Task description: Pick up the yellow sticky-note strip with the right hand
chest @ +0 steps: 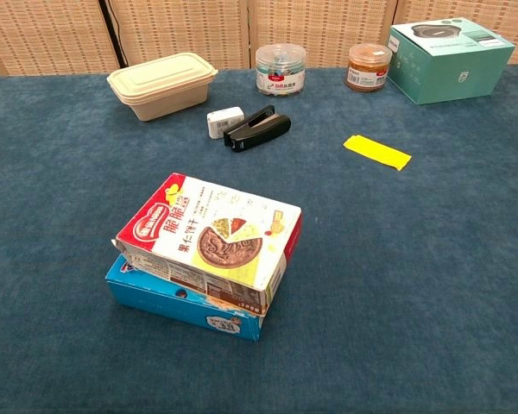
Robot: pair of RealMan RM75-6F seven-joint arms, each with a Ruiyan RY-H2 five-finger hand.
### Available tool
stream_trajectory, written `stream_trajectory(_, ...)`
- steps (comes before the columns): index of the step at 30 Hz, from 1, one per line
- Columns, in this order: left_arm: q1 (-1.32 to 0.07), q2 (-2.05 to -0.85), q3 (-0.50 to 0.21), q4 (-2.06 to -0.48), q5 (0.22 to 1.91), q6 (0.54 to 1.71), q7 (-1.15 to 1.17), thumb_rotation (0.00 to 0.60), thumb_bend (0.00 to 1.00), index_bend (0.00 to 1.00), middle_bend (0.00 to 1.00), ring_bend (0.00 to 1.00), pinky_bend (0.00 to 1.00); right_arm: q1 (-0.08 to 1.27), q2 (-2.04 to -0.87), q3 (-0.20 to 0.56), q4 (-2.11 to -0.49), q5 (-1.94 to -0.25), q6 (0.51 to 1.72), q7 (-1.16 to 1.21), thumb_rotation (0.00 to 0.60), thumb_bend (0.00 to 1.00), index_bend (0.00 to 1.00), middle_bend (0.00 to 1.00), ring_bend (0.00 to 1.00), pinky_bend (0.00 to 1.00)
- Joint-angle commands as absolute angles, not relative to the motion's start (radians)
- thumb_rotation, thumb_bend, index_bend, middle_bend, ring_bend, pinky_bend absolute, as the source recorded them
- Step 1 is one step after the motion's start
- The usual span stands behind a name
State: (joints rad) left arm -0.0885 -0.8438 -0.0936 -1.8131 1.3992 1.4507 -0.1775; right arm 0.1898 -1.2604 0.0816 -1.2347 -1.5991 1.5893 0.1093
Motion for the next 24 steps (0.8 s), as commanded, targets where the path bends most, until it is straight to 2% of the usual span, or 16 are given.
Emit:
stream_trajectory(1,-0.092,-0.844,-0.095,-1.814,1.397,1.446,-0.176,0.6,0.0,0.0,0.0,0.0,0.0,0.242,-1.242,0.085,-1.28,-1.615,1.516,0.084,0.6,0.0,0.0,0.0,0.0,0.0)
stream_trajectory(5,-0.096,-0.842,-0.098,-1.816,1.391,1.439,-0.175,0.6,0.0,0.0,0.0,0.0,0.0,0.316,-1.234,0.102,-1.323,-1.632,1.431,0.031,0.6,0.0,0.0,0.0,0.0,0.0)
stream_trajectory(6,-0.097,-0.844,-0.098,-1.816,1.389,1.437,-0.17,0.6,0.0,0.0,0.0,0.0,0.0,0.376,-1.246,0.114,-1.335,-1.654,1.375,0.021,0.6,0.0,0.0,0.0,0.0,0.0)
stream_trajectory(12,-0.103,-0.849,-0.102,-1.821,1.366,1.425,-0.15,0.6,0.0,0.0,0.0,0.0,0.0,0.545,-1.339,0.16,-1.247,-1.621,1.167,0.011,0.6,0.0,0.0,0.0,0.0,0.0)
stream_trajectory(18,-0.111,-0.854,-0.108,-1.825,1.344,1.41,-0.129,0.6,0.0,0.0,0.0,0.0,0.0,0.65,-1.417,0.171,-1.16,-1.603,1.053,-0.029,0.6,0.0,0.0,0.0,0.0,0.0)
stream_trajectory(24,-0.122,-0.856,-0.115,-1.826,1.322,1.393,-0.115,0.6,0.0,0.0,0.0,0.0,0.0,0.713,-1.499,0.17,-1.077,-1.587,1.0,-0.05,0.6,0.0,0.0,0.0,0.0,0.0)
